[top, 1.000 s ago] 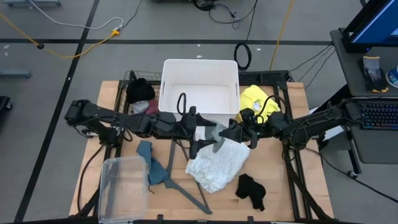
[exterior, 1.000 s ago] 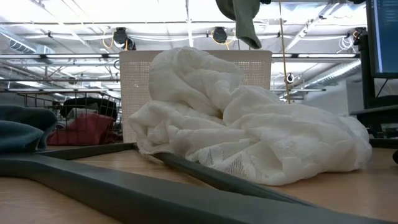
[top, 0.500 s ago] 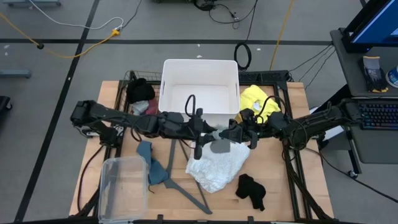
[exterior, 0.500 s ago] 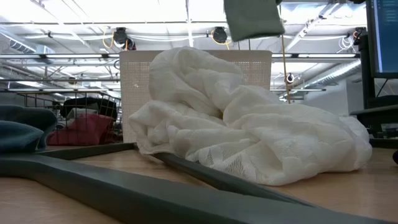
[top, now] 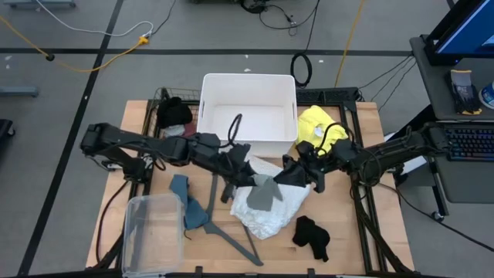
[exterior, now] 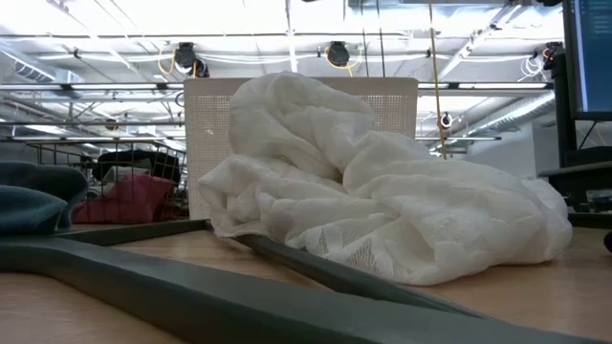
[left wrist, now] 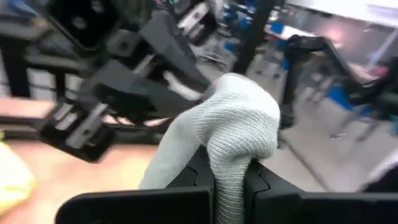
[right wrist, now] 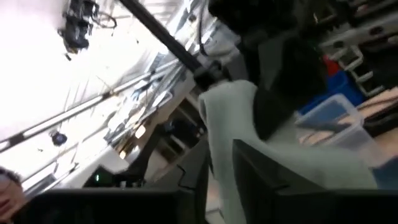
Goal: Pick & Place Cloths
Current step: Put the gray sock into the transparent bin
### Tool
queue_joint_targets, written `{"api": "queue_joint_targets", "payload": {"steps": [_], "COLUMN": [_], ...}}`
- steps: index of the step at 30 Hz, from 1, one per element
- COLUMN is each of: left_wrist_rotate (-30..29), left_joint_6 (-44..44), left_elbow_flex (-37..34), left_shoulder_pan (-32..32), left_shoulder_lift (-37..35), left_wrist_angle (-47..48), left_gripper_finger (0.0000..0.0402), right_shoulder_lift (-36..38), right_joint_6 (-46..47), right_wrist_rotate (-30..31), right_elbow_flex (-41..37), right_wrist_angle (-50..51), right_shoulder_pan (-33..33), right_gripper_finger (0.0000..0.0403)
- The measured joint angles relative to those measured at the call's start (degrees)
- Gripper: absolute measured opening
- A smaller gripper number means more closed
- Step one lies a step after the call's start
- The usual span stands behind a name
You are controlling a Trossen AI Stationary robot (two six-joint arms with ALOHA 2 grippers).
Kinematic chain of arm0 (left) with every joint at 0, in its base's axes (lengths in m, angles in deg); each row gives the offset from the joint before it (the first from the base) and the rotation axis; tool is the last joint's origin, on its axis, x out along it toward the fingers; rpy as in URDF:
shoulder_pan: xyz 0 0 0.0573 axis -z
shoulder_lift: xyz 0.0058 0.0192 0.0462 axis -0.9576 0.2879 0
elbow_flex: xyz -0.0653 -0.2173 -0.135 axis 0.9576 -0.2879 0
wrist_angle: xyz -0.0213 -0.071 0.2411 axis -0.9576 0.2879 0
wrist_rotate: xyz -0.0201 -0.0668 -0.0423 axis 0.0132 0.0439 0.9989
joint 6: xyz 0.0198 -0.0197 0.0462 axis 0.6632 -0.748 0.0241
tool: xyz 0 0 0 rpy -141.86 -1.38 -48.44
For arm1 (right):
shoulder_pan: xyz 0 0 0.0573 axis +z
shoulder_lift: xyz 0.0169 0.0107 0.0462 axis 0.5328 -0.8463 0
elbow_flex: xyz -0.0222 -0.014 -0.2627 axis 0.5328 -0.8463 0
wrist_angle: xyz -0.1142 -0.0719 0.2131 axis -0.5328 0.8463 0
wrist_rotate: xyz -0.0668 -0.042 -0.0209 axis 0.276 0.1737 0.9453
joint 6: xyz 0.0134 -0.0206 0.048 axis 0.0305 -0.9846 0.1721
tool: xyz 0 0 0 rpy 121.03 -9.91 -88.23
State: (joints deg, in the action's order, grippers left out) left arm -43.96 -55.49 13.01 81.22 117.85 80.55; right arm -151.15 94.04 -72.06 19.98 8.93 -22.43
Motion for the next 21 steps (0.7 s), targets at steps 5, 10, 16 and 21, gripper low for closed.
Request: {"api": "queue_joint_targets", "payload": {"steps": [5,10,16,21], "left_wrist_rotate": [6.68,8.78,9.85,9.67], "left_joint_6": [-10.08,-20.65,-35.18,-48.47], "left_elbow_flex": [0.00,-0.09,-0.12,-0.11], "left_shoulder_pan": [0.98,3.36,6.98,10.34], "left_shoulder_lift": [-3.21,-6.29,-9.20,-11.43], "left_wrist_angle": [7.83,16.14,22.27,26.97], "left_gripper_finger": [0.0008,0.0006,0.0005,0.0005], "right_shoulder_lift": [0.00,-0.02,0.00,0.00], "right_joint_6": [-0.01,-2.87,-7.32,-9.85], "right_wrist_rotate": [-3.46,-5.82,-7.41,-7.37], "right_elbow_flex": [0.00,0.00,0.00,0.00], "right_wrist_angle": [2.36,4.16,5.10,5.59], "right_shoulder_pan": [-0.02,-0.02,-0.02,-0.02], "right_gripper_finger": [0.0104,0.0124,0.0126,0.0121]}}
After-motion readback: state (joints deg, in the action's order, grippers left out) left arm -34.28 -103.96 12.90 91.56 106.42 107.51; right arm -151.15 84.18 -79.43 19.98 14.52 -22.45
